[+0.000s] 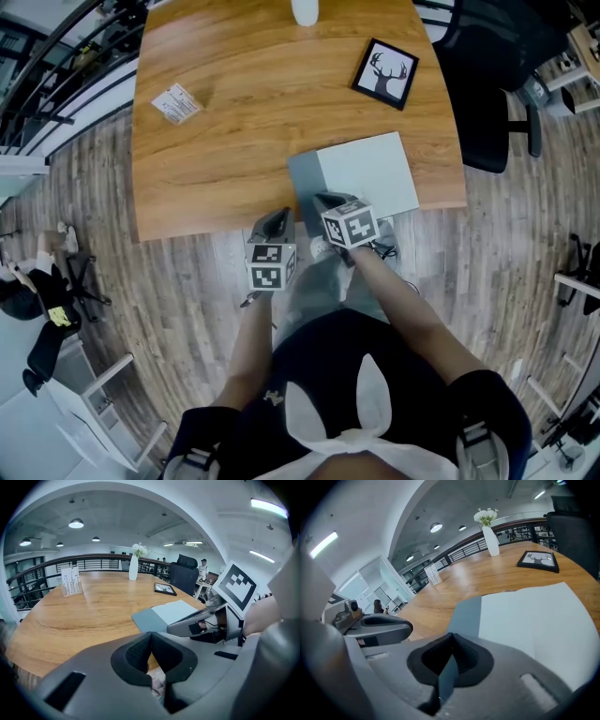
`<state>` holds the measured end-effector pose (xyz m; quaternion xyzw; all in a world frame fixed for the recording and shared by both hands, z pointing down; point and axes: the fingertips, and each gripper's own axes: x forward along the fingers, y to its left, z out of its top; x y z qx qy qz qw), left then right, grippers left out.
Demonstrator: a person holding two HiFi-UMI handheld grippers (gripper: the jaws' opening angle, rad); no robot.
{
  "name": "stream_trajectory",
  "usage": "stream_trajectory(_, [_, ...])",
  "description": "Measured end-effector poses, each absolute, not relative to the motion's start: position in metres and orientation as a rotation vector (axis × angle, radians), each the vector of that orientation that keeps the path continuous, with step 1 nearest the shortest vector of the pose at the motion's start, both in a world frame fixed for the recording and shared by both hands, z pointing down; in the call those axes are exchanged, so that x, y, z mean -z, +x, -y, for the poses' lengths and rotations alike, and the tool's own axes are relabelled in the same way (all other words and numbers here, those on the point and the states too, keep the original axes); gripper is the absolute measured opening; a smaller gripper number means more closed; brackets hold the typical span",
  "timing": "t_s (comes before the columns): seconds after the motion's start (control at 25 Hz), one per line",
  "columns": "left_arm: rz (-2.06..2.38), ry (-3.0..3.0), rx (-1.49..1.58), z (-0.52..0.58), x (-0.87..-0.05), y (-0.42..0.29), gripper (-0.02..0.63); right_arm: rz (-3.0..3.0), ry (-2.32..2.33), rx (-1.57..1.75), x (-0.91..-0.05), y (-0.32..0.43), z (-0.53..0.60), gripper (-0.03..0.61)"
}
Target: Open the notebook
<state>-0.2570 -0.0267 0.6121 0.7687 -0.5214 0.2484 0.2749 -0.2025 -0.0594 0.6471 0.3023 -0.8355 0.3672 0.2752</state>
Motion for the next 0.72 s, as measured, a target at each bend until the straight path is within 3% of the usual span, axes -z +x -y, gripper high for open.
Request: stream_trajectory(0.72, [1.437, 2.221, -0.478, 0.072, -0.530, -0.202, 0.017, 2.424, 1.050, -0.836, -0.537, -0.102, 0.091, -0.002])
